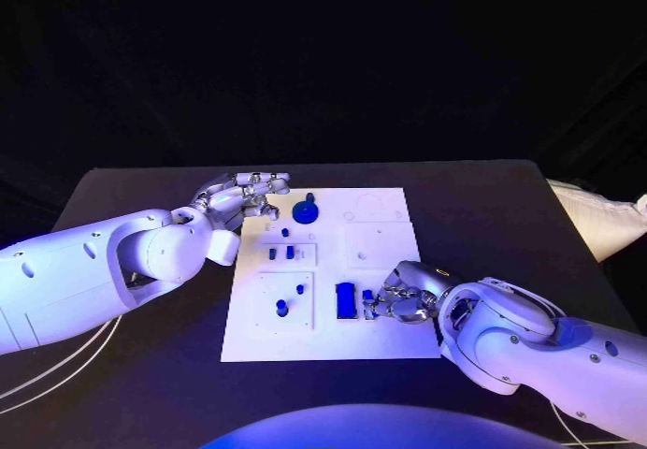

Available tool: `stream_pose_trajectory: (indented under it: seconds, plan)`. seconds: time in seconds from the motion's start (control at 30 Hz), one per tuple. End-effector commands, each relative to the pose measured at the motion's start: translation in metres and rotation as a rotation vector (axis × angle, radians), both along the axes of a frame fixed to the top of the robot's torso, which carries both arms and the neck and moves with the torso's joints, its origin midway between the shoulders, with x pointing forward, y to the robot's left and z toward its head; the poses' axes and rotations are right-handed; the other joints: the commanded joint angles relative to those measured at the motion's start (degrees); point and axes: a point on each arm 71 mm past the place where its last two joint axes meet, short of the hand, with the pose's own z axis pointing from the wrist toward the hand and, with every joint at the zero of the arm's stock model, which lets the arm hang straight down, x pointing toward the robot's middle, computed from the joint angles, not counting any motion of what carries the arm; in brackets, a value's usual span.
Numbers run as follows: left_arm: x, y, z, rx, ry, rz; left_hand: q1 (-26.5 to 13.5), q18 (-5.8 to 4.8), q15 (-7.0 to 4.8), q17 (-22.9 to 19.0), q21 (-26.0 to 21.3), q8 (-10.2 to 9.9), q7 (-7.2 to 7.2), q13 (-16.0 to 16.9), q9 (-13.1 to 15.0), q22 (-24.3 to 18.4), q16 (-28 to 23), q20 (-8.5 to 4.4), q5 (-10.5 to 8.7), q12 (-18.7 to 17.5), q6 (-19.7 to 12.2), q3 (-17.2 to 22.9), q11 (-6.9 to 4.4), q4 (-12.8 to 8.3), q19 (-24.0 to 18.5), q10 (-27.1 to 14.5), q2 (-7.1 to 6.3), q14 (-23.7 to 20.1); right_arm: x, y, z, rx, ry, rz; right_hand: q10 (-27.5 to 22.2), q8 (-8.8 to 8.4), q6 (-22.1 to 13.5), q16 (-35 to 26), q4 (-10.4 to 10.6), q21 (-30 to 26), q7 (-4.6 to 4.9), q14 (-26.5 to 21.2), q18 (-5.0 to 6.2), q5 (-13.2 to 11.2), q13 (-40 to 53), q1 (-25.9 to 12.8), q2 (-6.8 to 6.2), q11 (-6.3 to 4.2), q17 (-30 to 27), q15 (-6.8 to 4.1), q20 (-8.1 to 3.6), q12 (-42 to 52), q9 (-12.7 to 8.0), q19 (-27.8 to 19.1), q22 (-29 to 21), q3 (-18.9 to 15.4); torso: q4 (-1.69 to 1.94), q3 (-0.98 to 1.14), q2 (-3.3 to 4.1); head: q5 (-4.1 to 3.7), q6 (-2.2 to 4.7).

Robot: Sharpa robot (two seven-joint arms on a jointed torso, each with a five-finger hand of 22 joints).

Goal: Assemble the parts on the task board

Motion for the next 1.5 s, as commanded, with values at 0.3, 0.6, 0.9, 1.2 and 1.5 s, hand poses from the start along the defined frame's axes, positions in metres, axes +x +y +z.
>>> stream_pose_trajectory:
  seconds: [0.3, 0.6, 0.9, 1.2, 1.5]
  plan:
    - [-0.001, -0.004, 0.001, -0.011, -0.003, -0.024, -0.01, 0.65, 0.10, -0.16, -0.39, 0.28, 0.00, 0.07, -0.04, -0.07, -0.19, 0.01, 0.25, 0.42, -0.51, -0.55, -0.05, 0.05, -0.40, -0.53, 0.50, -0.48, -0.001, 0.002, -0.001, -0.010, 0.016, 0.013, 0.29, -0.30, -0.02, 0.34, 0.17, 0.15, 0.11, 3.99, -0.72, -0.68, 0.14, -3.22, -0.65, -0.01, 3.59, -0.20, 0.00, 0.07, 0.10, 2.68, 10.77, -2.90, 0.00, 0.00, -0.05, -0.09, -0.12]
    - [-0.001, -0.003, 0.001, -0.011, -0.002, -0.025, -0.01, 0.65, 0.10, -0.16, -0.39, 0.28, 0.00, 0.07, -0.04, -0.07, -0.19, 0.01, 0.25, 0.42, -0.51, -0.55, -0.05, 0.05, -0.40, -0.53, 0.50, -0.48, -0.003, 0.004, 0.003, -0.001, -0.013, 0.017, 0.50, -0.25, 0.23, 0.53, 0.22, 0.21, -0.05, 4.04, -0.75, -6.96, 0.80, -7.97, 0.23, -0.11, 3.87, -0.29, -0.04, 0.52, 0.43, 2.75, 10.89, -8.10, -0.04, 0.05, 0.01, -0.05, -0.11]
    - [-0.001, -0.003, 0.001, -0.011, -0.002, -0.026, -0.01, 0.65, 0.10, -0.16, -0.39, 0.28, 0.00, 0.07, -0.04, -0.07, -0.19, 0.01, 0.25, 0.42, -0.51, -0.55, -0.05, 0.05, -0.40, -0.53, 0.50, -0.48, -0.002, 0.000, 0.003, -0.017, -0.030, 0.016, 0.39, -0.34, 0.10, 0.43, -1.80, 0.21, -0.08, 4.00, -0.75, -9.68, 0.88, -2.36, 0.36, -0.14, 3.78, -0.33, -0.09, 0.20, 0.62, 2.75, 10.92, -8.78, -0.03, 0.02, -0.03, -0.09, -0.13]
    - [-0.001, -0.004, 0.000, -0.012, -0.001, -0.028, -0.09, 0.65, 0.12, -0.21, -0.43, 0.29, -0.01, 0.08, -0.04, -0.09, -0.18, 0.02, 0.25, 0.49, -0.54, -0.62, -0.04, 0.09, -0.40, -0.63, 0.54, -0.50, 0.002, 0.001, 0.000, -0.045, -0.060, 0.030, -0.16, -0.52, -0.11, -0.03, -8.00, -0.03, -0.11, 3.88, -0.67, -17.75, 0.58, 8.62, -0.02, -0.29, 3.25, -0.44, -0.15, -0.78, 0.71, 2.53, 10.69, -7.22, 0.00, 0.03, -0.06, -0.17, -0.07]
    - [-0.001, -0.004, -0.001, -0.012, 0.002, -0.030, -0.09, 0.65, 0.12, -0.21, -0.43, 0.29, -0.01, 0.08, -0.04, -0.09, -0.18, 0.02, 0.25, 0.49, -0.54, -0.62, -0.04, 0.09, -0.40, -0.63, 0.54, -0.50, 0.005, 0.005, -0.007, -0.059, -0.078, 0.032, -0.07, -0.57, 0.00, -0.12, -8.38, -0.03, -0.12, 3.88, -0.68, -17.80, 0.53, 9.65, 1.17, -0.30, 3.16, -0.45, -0.18, -0.87, 0.68, 2.54, 10.70, -6.46, -0.02, 0.01, -0.11, -0.02, 0.16]
